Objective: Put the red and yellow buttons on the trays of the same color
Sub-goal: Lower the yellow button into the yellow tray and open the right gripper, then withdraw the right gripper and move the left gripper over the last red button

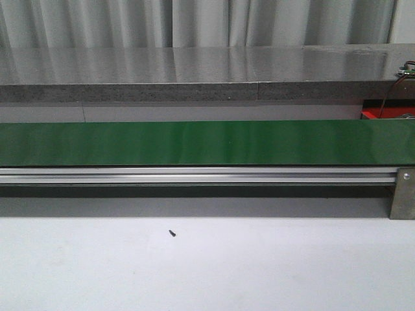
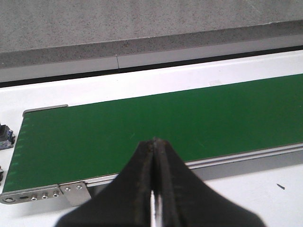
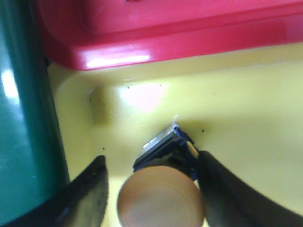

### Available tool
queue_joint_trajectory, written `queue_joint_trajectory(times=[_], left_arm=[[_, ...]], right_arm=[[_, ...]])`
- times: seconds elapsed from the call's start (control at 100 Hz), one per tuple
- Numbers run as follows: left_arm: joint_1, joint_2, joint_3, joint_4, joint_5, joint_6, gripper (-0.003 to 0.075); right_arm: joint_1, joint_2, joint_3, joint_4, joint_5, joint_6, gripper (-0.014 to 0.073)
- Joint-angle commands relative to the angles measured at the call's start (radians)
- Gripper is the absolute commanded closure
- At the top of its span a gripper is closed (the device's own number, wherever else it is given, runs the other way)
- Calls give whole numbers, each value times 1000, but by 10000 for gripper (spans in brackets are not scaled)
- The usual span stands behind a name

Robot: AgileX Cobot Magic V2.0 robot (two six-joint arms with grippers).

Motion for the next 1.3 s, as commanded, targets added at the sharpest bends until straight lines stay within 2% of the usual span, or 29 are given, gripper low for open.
queue_joint_trajectory(times=[0.0,0.32,0.62,0.79,0.91,1.05,1.29], left_arm=[[-9,2,-28,-19,-66,-3,740],[-9,2,-28,-19,-66,-3,740],[-9,2,-28,-19,-61,-3,740],[-9,2,-28,-19,-44,-3,740],[-9,2,-28,-19,-40,-3,740],[-9,2,-28,-19,-43,-3,740],[-9,2,-28,-19,-44,-3,740]], right_arm=[[-3,-64,-27,17,-20,-10,85],[21,-220,-28,59,-35,-10,83],[241,-461,-12,43,-60,-20,85],[353,-605,75,44,-86,-20,86],[381,-705,169,44,-90,-20,88],[379,-833,294,28,-96,-20,181],[379,-1057,455,17,-102,-20,424]])
